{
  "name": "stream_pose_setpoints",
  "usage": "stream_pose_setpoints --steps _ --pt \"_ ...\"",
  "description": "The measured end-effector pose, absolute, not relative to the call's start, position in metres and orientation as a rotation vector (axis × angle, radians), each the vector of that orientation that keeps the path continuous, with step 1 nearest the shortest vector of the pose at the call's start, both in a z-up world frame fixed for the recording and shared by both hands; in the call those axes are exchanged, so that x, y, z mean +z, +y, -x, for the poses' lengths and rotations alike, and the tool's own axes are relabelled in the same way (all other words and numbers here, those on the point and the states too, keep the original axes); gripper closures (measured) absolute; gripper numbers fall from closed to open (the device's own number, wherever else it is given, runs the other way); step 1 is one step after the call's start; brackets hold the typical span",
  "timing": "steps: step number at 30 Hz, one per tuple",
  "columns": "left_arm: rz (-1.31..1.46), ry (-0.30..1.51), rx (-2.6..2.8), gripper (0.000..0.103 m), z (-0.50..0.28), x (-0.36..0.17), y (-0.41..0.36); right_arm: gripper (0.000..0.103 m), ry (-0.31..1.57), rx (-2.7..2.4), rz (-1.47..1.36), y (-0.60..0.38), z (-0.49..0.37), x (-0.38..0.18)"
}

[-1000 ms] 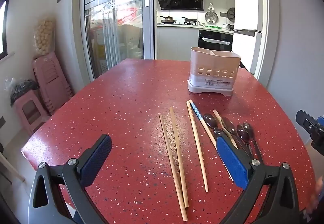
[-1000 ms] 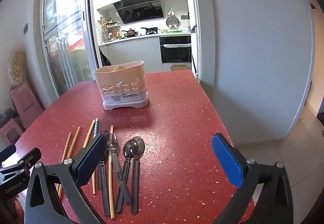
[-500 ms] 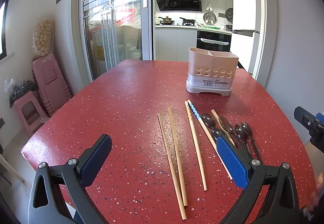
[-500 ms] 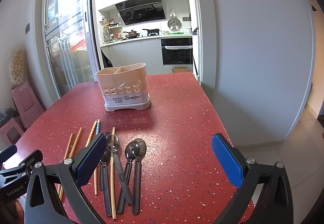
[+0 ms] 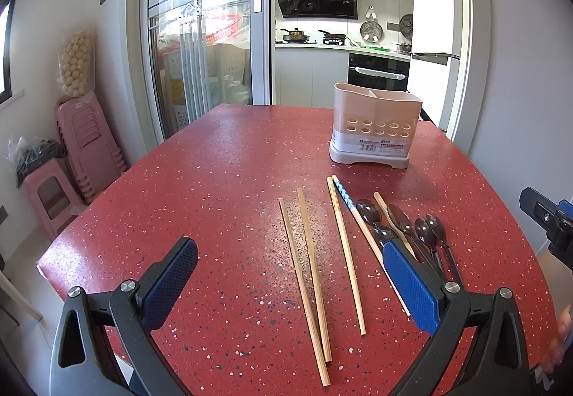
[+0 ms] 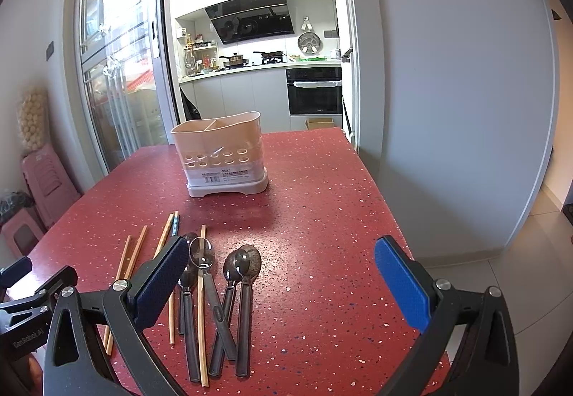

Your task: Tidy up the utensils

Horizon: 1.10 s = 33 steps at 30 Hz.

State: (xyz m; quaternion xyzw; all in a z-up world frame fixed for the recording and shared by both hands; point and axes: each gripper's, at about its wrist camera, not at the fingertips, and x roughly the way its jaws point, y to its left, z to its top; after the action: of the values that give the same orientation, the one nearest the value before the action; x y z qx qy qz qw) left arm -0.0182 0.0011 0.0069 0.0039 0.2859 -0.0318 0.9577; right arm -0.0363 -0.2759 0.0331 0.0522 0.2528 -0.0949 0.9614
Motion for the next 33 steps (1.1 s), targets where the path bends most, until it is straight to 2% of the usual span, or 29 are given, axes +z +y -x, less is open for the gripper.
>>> stream_pose_setpoints --steps 33 --pt "-0.010 0.589 -0.053 0.000 0.0161 0.0054 0.0042 0.000 0.514 -0.186 -0.118 -0.2752 0.0378 0.0330"
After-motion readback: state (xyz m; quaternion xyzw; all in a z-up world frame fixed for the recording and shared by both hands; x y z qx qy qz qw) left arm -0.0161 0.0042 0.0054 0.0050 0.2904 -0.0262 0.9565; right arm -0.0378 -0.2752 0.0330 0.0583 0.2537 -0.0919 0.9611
